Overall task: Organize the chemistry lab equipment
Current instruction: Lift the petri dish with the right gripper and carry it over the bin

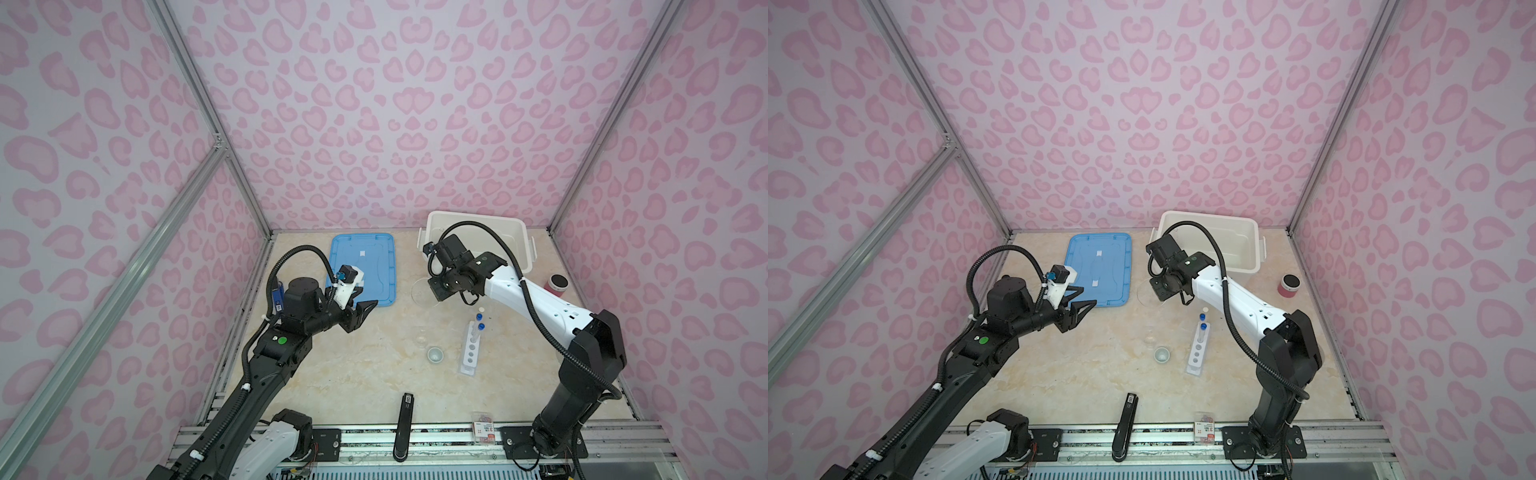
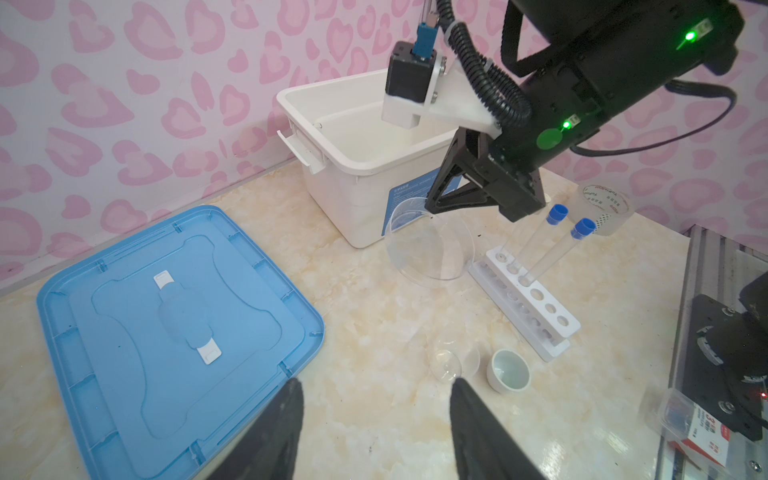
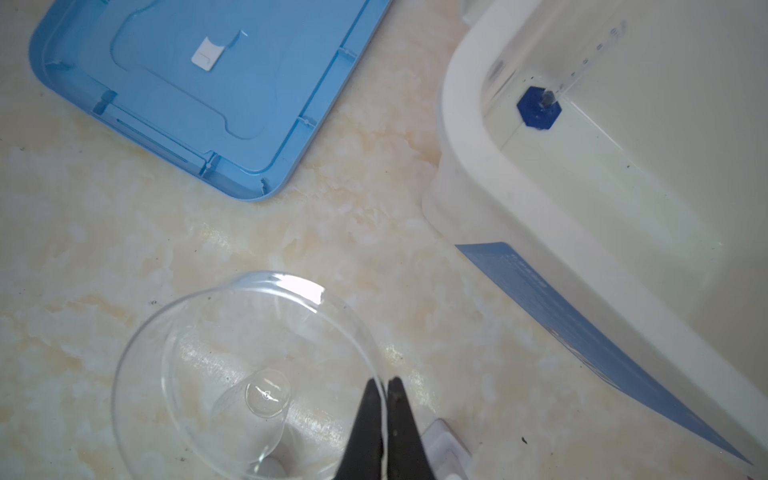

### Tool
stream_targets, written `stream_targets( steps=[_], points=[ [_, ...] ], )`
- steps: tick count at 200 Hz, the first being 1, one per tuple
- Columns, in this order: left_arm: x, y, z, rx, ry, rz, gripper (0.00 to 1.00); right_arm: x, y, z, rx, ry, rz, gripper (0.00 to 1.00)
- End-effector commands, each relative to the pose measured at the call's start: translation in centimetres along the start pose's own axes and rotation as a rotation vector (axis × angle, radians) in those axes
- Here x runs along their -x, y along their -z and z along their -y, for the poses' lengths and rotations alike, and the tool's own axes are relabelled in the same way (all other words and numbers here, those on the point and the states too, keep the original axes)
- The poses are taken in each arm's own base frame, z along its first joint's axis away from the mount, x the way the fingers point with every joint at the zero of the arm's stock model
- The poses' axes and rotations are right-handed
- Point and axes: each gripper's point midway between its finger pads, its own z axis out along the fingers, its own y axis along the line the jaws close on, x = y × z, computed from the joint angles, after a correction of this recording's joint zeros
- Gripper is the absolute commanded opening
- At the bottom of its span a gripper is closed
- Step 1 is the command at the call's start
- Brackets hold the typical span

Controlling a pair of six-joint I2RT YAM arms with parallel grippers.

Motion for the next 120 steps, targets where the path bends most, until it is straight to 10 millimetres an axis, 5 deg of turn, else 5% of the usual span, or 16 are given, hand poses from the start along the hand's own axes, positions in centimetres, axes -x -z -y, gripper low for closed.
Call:
stream_targets(
  steps=[1,66,120],
  points=[
    [0.6,0.0,0.2,-0.009,-0.008,0.018,0.58,0.2,1.3,0.5,-0.017,0.017,-0.010,0.05],
    [0.6,0.2,0.1,0.000,-0.014,0.021,0.58,5.1,6.5,3.5,-0.072,-0.007,0.137,0.05],
    [0.7,0.3,0.1,0.005,-0.017,0.024,0.58,7.3,7.3,7.4,-0.132,-0.051,0.172,0.05]
  ],
)
